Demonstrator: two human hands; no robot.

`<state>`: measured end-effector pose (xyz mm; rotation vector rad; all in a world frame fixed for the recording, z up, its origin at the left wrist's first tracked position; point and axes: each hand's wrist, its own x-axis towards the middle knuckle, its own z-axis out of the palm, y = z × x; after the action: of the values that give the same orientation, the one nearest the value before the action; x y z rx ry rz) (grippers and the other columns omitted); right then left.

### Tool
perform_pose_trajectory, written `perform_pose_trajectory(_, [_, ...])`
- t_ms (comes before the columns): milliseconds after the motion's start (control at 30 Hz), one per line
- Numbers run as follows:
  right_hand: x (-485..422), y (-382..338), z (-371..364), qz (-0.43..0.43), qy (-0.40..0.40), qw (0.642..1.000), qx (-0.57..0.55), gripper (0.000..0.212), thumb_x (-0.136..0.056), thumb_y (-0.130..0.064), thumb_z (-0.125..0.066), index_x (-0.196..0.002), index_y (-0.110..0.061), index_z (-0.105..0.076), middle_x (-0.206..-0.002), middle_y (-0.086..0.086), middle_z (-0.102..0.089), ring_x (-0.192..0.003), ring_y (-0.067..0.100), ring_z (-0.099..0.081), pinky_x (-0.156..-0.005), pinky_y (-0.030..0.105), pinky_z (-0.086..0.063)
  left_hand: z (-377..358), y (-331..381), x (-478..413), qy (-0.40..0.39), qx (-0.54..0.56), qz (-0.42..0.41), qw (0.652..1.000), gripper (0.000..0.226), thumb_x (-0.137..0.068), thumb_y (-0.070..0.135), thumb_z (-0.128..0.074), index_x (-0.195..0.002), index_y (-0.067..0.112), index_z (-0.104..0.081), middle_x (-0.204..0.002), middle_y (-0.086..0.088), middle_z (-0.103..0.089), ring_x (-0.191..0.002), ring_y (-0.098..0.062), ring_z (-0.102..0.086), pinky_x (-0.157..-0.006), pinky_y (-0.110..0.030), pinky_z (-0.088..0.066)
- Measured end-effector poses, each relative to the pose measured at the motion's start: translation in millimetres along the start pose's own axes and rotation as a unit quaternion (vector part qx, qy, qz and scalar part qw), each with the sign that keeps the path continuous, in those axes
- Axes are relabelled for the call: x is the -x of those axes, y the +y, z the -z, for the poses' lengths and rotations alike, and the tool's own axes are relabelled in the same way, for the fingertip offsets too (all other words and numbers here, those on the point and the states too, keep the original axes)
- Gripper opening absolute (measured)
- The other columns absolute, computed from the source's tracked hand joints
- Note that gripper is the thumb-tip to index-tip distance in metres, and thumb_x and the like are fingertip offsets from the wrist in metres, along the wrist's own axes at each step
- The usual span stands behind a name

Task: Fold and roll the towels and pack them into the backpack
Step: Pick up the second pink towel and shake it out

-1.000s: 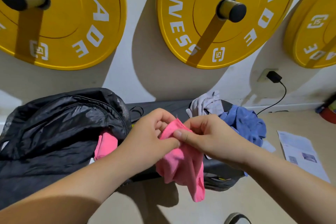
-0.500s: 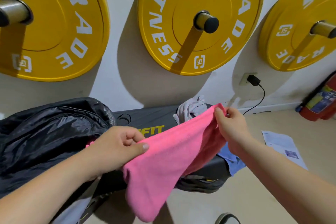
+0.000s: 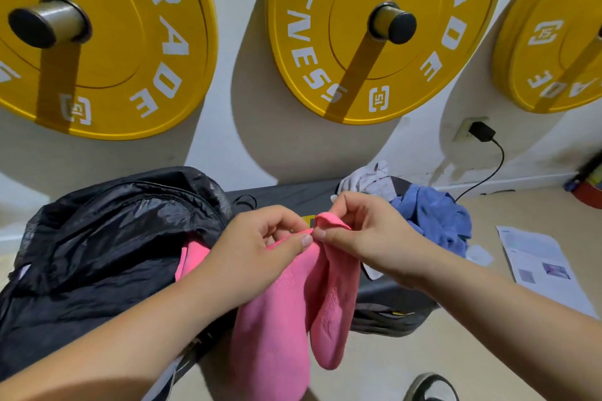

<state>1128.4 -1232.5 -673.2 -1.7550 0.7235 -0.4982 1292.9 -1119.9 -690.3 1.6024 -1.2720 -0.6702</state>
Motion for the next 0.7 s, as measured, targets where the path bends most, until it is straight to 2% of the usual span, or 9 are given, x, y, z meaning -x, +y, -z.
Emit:
perform_pose_trajectory(133, [-13.7,17.6,10.0,0.044,0.098,0.978,0.181,0.022,-0.093,-0.019,-0.068,-0.077,-0.014,-0.054,-0.069,-0.001,-0.067,-0.065,0.014,-0.061,-0.065,0.036,-0.051,7.9,-17.4,-5.3,-0.096,-0.031,0.084,0.991,0.009,-0.084,0.023,-0.080,-0.090,0.019,-0.074,-0.061,0.003,-0.060,-0.053,-0.009,-0.048,-0.051,-0.023,-0.038])
perform_pose_trajectory(200, [-19.2,28.3,19.1,0.010,0.162,0.967,0.194,0.020,-0.095,-0.023,-0.065,-0.079,-0.015,-0.055,-0.072,0.001,-0.066,-0.069,0.020,-0.061,-0.066,0.036,-0.050,13.4,-26.9,-7.0,-0.170,-0.059,0.116,0.977,0.012,-0.083,0.026,-0.082,-0.085,0.017,-0.074,-0.062,0.003,-0.058,-0.057,-0.011,-0.046,-0.054,-0.025,-0.034])
perform_pose_trajectory(267, [-23.9,42.0,30.8,-0.031,0.218,0.955,0.199,0.020,-0.095,-0.023,-0.063,-0.082,-0.011,-0.054,-0.073,0.003,-0.062,-0.067,0.021,-0.055,-0.063,0.034,-0.045,17.4,-31.8,-4.3,-0.245,-0.114,0.139,0.953,0.015,-0.082,0.026,-0.081,-0.072,0.019,-0.072,-0.058,0.007,-0.051,-0.055,-0.010,-0.042,-0.051,-0.025,-0.030])
perform_pose_trajectory(333, [-28.7,59.4,45.6,-0.068,0.263,0.941,0.201,0.016,-0.094,-0.019,-0.061,-0.083,-0.012,-0.052,-0.073,0.002,-0.061,-0.068,0.020,-0.055,-0.060,0.033,-0.042,21.1,-32.5,-1.6,-0.291,-0.156,0.165,0.930,0.018,-0.082,0.028,-0.078,-0.069,0.019,-0.071,-0.057,0.008,-0.051,-0.054,-0.010,-0.043,-0.051,-0.024,-0.032])
perform_pose_trajectory(400, [-30.3,75.4,61.9,-0.106,0.309,0.927,0.187,0.016,-0.092,-0.014,-0.058,-0.080,-0.015,-0.049,-0.071,0.003,-0.060,-0.068,0.023,-0.055,-0.059,0.032,-0.041,27.2,-32.8,-1.9,-0.279,-0.164,0.179,0.929,0.021,-0.082,0.032,-0.078,-0.072,0.015,-0.070,-0.059,0.007,-0.054,-0.056,-0.010,-0.047,-0.053,-0.024,-0.036])
perform_pose_trajectory(533, [-22.6,96.5,78.8,-0.168,0.328,0.915,0.163,0.022,-0.091,-0.017,-0.064,-0.074,-0.015,-0.050,-0.068,0.002,-0.055,-0.069,0.022,-0.052,-0.059,0.033,-0.038,35.9,-31.6,-6.3,-0.153,-0.072,0.167,0.971,0.020,-0.085,0.028,-0.079,-0.079,0.010,-0.073,-0.069,0.002,-0.067,-0.065,-0.008,-0.058,-0.063,-0.028,-0.043])
perform_pose_trajectory(600, [-20.9,97.4,73.6,-0.165,0.308,0.922,0.165,0.023,-0.092,-0.022,-0.066,-0.074,-0.011,-0.056,-0.066,0.003,-0.057,-0.067,0.021,-0.053,-0.061,0.033,-0.041,32.3,-26.6,-4.8,-0.106,-0.016,0.188,0.976,0.015,-0.090,0.024,-0.075,-0.080,0.013,-0.076,-0.074,-0.002,-0.074,-0.067,-0.009,-0.064,-0.064,-0.027,-0.047])
perform_pose_trajectory(700, [-23.6,77.2,56.1,-0.114,0.287,0.942,0.130,0.027,-0.091,-0.025,-0.068,-0.076,-0.004,-0.061,-0.063,0.005,-0.060,-0.060,0.016,-0.054,-0.061,0.029,-0.045,22.9,-19.3,-2.0,-0.035,-0.004,0.208,0.977,0.018,-0.087,0.027,-0.078,-0.079,0.011,-0.078,-0.075,-0.009,-0.077,-0.064,-0.010,-0.065,-0.062,-0.024,-0.050])
